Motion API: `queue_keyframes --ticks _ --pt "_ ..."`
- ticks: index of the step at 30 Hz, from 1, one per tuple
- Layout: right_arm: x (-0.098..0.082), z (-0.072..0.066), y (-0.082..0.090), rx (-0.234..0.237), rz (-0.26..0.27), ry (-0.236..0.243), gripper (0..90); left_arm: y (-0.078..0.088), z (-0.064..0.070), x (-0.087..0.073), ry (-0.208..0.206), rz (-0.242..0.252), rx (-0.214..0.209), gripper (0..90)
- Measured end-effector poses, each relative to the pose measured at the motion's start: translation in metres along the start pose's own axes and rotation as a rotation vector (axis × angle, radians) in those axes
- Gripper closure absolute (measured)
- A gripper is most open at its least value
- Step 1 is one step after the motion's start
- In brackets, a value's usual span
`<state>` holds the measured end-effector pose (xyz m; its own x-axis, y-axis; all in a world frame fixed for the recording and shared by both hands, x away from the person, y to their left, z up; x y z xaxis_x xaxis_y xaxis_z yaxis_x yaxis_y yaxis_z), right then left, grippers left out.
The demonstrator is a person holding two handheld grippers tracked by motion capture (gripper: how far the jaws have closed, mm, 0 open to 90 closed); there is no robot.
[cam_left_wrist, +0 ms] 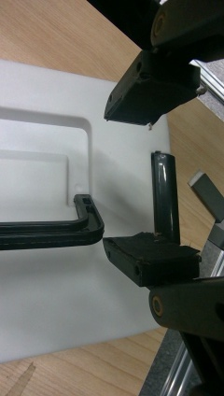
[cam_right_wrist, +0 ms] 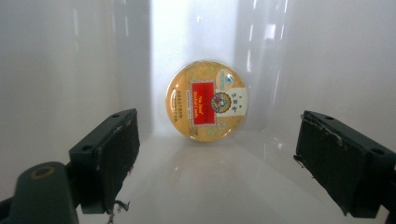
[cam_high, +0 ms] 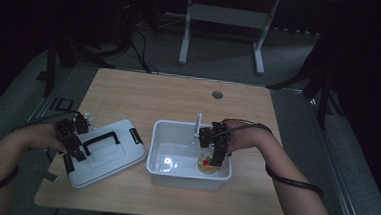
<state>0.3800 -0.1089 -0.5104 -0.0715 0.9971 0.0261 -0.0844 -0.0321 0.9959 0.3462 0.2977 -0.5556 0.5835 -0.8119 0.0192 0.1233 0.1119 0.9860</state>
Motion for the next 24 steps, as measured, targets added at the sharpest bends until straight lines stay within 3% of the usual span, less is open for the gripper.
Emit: queue_keyframes --ticks 2,9,18,24 --pt "-0.001 0.001 0.007 -0.012 0.022 -0.003 12.6 0.0 0.0 0.0 0.001 0.001 0.001 32.8" --pt "-0.013 0.0 0.02 -0.029 0.013 -0.006 12.4 0.002 -0.001 0.001 -0.001 0.011 0.013 32.8" --pt "-0.046 0.001 0.036 -0.054 0.015 -0.049 12.3 0.005 -0.001 0.0 -0.002 0.009 0.019 32.8" --pt "-0.073 0.0 0.037 -0.058 0.009 -0.104 12.3 0.001 -0.002 -0.001 0.001 0.003 0.022 32.8"
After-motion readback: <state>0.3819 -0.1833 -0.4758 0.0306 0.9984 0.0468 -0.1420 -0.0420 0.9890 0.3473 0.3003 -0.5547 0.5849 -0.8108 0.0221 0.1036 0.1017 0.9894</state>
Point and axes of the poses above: each handheld gripper's, and its own axes: y roughly backward along the jaws, x roughly out of its top, z roughly to its right, the point moved 9 cm from there along -y, roughly forward along the jaws, and after that the axes turned 1 degree about -x, right-handed, at the moved point
